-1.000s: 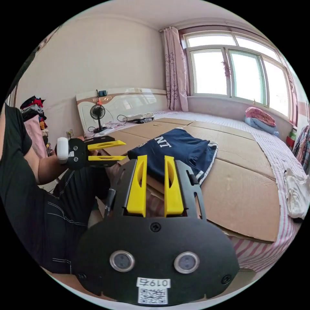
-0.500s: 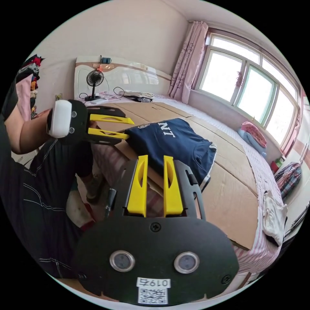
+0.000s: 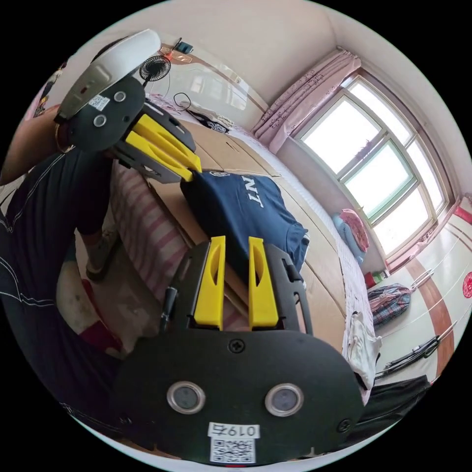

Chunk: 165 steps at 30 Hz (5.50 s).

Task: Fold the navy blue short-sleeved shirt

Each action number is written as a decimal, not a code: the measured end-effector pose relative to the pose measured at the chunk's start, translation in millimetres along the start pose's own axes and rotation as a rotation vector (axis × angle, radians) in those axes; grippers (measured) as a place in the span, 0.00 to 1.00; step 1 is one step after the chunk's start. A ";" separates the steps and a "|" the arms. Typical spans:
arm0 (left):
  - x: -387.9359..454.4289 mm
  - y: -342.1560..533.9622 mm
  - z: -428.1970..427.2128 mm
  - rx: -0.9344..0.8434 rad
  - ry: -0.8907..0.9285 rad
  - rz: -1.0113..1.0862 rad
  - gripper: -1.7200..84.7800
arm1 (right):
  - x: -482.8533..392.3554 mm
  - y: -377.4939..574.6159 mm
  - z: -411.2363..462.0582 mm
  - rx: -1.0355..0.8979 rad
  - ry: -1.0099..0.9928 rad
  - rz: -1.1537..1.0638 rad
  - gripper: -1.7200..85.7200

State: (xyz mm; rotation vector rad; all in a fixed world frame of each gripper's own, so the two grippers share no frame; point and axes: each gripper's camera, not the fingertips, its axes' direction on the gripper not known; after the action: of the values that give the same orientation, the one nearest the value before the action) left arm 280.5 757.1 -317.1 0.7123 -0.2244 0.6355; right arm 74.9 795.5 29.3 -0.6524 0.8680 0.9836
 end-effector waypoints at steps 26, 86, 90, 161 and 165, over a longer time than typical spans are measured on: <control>-34.1 52.7 16.0 0.122 0.055 -0.107 0.03 | 19.7 223.1 242.8 -0.069 0.250 -0.208 0.01; 32.4 66.9 32.0 0.232 -0.161 0.265 0.03 | -40.5 -134.0 -47.3 -0.155 0.287 -0.330 0.01; 40.2 68.0 34.7 0.229 -0.173 0.280 0.03 | -36.6 -196.2 -101.1 -0.145 0.257 -0.296 0.02; 90.4 45.4 19.2 0.158 -0.226 0.291 0.03 | 101.3 -962.0 -529.0 -0.007 -1.030 0.953 0.03; 90.1 45.0 13.5 0.160 -0.228 0.297 0.03 | 87.0 -983.2 -508.1 -0.086 -1.018 0.953 0.03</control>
State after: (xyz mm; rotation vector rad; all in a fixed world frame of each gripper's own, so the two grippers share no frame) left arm 324.5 816.0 -247.0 0.9159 -0.5009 0.8622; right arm 824.5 14.9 -218.1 0.3004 0.1605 1.9568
